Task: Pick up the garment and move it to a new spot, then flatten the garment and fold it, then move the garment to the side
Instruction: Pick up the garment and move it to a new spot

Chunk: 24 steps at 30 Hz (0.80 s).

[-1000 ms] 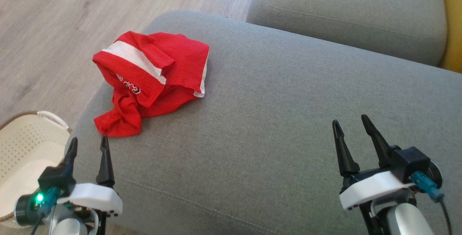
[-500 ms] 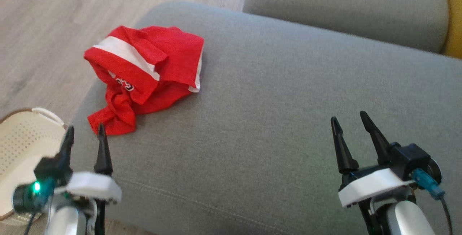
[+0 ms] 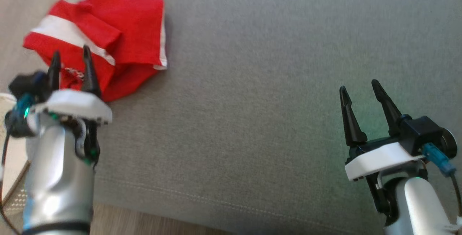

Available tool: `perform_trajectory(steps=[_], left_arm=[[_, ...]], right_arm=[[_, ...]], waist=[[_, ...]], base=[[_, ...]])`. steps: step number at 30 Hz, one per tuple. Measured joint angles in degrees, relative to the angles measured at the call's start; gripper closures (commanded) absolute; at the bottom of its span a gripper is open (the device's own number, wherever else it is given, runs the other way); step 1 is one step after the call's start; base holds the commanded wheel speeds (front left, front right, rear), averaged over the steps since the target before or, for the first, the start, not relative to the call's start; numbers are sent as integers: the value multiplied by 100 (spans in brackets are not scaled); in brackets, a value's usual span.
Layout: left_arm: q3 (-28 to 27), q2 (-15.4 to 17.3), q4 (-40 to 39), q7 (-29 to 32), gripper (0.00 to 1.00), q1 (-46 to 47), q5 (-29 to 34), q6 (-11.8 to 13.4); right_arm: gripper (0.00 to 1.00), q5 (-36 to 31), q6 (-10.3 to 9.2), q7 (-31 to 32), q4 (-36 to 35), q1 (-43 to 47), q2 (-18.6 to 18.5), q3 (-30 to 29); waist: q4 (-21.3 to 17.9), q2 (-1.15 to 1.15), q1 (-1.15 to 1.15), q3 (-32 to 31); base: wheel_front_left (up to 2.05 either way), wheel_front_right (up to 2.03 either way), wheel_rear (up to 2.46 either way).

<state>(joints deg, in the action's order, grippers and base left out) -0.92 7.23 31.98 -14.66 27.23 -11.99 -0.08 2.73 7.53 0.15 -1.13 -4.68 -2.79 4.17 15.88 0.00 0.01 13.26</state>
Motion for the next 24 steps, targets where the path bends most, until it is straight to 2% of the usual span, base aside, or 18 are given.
perform_trajectory(steps=[6,10,11,12,16,19,24], left_arm=[[23,19,1642,2,0,1107,-34,-151],[13,52,2469,2,0,1604,-37,-154],[10,75,2604,2,46,1702,-66,-203],[0,103,2717,2,100,1793,-98,-235],[-145,197,2629,2,100,2001,-136,-254],[-250,237,2026,2,100,1986,-133,-246],[-449,254,569,-1,100,1743,-20,-196]], right_arm=[[0,-27,0,133,-149,-157,-67,3],[0,-27,0,182,-197,-276,-120,8],[0,-27,0,192,-199,-290,-125,9],[0,-26,0,198,-207,-292,-125,8],[0,-26,0,198,-208,-291,-125,-16],[0,-20,0,188,-191,-289,-124,-69],[0,9,0,120,-155,-281,-119,-138]], waist=[[-132,0,0,508],[-204,0,0,702],[-216,0,1,730],[-227,0,1,751],[-233,0,0,752],[-220,0,0,680],[-204,0,-1,426]], base=[[0,0,0],[0,0,0],[0,0,0],[0,0,0],[0,0,0],[0,0,0],[0,0,0]])
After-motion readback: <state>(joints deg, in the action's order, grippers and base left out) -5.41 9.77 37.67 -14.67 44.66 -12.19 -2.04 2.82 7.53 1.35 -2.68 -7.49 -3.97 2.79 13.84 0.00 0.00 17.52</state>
